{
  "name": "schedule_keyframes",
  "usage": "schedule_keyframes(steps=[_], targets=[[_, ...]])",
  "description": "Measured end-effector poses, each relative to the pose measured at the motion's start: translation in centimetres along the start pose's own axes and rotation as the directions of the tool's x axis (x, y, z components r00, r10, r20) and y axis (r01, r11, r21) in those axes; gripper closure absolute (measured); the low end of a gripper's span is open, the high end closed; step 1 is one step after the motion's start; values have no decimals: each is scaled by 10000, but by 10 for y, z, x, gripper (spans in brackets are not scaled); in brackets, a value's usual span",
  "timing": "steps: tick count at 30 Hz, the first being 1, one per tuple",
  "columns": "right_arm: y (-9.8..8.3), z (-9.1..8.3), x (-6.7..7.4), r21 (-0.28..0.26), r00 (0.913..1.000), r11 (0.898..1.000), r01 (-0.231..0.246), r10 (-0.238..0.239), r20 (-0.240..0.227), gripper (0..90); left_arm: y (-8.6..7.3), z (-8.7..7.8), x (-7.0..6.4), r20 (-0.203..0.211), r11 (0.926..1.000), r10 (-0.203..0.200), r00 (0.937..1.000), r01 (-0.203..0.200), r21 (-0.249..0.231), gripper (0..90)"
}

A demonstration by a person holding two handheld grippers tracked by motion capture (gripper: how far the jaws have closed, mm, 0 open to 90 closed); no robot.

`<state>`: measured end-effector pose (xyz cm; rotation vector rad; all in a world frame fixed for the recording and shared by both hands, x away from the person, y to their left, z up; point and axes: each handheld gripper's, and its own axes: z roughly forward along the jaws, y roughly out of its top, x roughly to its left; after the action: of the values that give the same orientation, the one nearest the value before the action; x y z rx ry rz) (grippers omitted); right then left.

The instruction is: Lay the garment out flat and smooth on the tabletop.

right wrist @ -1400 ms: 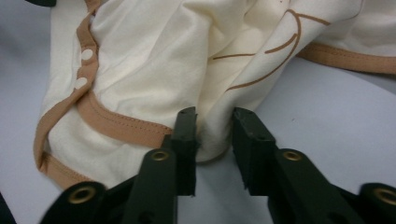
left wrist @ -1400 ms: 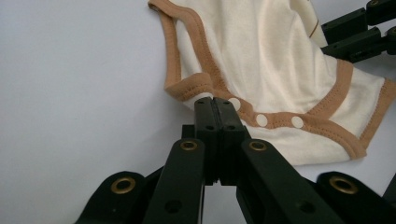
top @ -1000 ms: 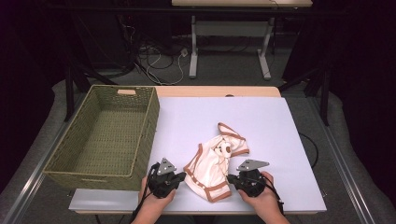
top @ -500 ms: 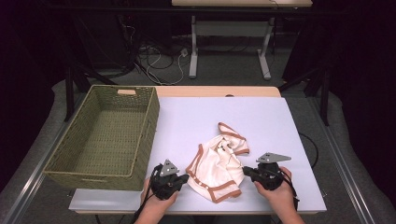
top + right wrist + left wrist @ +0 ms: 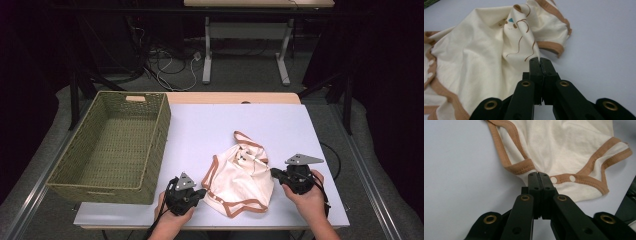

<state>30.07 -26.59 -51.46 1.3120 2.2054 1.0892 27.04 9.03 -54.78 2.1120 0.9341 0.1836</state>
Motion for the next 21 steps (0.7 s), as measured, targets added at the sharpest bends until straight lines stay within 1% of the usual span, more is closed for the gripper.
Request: schedule_keyframes(steps=[2,3,4,5,10,12,13,14,15,16,19,21], targets=[[5,3,-6,30,9997,9999,132,-132,181,892,0,1,-1,73,10000,-41,10000,41,-62,900],[8,5,-9,83,9997,9999,62,-64,234,892,1,1,-1,16,10000,17,10000,-16,-85,900],[11,7,-12,48,9997,10000,33,-34,225,892,1,2,-2,53,9999,-68,10000,69,-113,900],[14,10,-15,86,9994,9999,95,-98,322,892,1,2,-2,79,9999,-106,9999,107,-131,900],[25,20,-25,179,9988,9998,-4,-5,493,892,1,2,-1,147,9998,-123,9998,125,-141,900],[27,22,-30,225,9982,9997,0,-13,592,892,1,2,-1,187,9998,-124,9997,126,-137,900],[28,23,-32,232,9984,9997,-13,0,565,892,1,2,-2,209,9998,-155,9997,158,-123,900],[28,24,-34,264,9981,9996,-49,33,620,892,1,2,-2,217,9998,-147,9997,150,-155,900],[28,24,-36,245,9983,9996,-148,134,574,892,1,2,-3,233,9998,-98,9997,102,-154,900],[29,24,-38,262,9978,9995,-174,157,637,892,1,2,-4,282,9997,-187,9994,191,-140,900],[29,24,-43,267,9973,9993,-280,261,690,892,2,3,-6,309,9999,-37,9995,42,-158,900],[31,24,-46,207,9972,9993,-301,286,689,892,2,4,-7,344,9998,-106,9994,111,-161,900]])
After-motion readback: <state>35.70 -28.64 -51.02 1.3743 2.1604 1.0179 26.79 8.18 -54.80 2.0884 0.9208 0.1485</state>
